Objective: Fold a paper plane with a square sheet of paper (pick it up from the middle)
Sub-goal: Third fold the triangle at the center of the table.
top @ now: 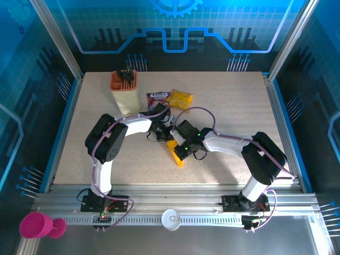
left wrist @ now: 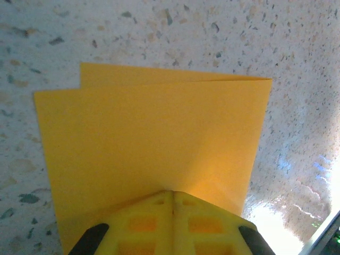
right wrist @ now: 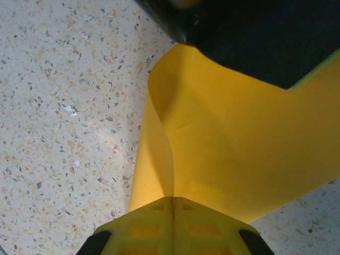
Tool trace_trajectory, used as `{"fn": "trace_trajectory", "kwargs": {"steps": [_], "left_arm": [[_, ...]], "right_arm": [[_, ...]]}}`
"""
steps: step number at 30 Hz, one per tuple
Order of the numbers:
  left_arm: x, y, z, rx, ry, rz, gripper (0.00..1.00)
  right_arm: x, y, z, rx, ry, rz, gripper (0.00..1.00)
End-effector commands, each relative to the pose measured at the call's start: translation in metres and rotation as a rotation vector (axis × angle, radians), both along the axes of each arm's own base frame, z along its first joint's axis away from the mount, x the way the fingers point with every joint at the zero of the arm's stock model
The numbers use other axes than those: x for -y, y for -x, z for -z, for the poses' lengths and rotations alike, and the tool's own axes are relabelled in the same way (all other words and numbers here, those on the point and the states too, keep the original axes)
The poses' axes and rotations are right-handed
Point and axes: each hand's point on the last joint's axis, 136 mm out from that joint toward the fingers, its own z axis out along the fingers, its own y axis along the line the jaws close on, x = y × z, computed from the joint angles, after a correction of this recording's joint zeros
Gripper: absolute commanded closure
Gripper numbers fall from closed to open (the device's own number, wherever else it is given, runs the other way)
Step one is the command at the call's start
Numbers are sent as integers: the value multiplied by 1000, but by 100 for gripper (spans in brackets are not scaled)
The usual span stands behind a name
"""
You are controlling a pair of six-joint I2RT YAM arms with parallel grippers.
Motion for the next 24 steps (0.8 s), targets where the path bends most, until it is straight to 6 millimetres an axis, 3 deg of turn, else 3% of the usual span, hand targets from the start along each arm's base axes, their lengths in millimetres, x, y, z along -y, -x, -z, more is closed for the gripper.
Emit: {"fn": "trace_trajectory", "kwargs": {"steps": [1, 15, 24], "left_arm": [[-14, 11, 24, -51, -68, 5, 100], [-15, 13, 25, -53, -65, 3, 100], [-15, 14, 24, -51, -59, 1, 100]], "right_arm": [[10, -6, 7, -3, 51, 14, 100], [16, -14, 17, -31, 45, 54, 100], [19, -2, 24, -66, 24, 68, 100]]}}
